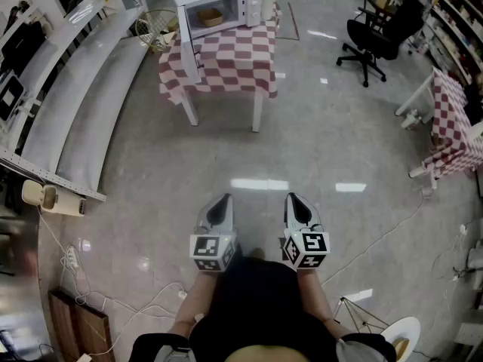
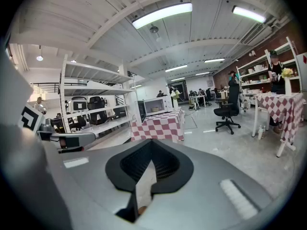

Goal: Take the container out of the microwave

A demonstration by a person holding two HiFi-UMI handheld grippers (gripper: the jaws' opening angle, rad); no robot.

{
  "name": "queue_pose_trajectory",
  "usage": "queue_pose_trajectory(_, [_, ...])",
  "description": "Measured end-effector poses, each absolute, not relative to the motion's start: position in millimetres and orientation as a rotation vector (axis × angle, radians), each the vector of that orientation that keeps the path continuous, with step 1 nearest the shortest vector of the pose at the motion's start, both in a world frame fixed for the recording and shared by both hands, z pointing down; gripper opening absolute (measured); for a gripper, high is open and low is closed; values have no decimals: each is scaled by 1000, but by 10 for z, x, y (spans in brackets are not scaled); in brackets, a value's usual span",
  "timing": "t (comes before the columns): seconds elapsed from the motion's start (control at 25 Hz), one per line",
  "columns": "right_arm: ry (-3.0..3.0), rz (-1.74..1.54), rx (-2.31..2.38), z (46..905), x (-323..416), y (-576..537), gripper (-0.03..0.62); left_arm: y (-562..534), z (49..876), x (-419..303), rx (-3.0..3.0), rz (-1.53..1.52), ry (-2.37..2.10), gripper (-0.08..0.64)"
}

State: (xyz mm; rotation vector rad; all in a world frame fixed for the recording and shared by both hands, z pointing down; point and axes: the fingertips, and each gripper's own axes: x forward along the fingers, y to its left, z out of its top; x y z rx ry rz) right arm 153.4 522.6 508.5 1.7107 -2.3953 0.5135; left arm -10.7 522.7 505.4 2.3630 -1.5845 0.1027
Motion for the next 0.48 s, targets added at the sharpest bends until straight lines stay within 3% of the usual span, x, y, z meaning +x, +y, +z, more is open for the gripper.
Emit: queue_pose_trajectory(0.48, [-2446,484,1712,4951,1502,5317,0,5336,5014,-71,2360,77,-1597,9])
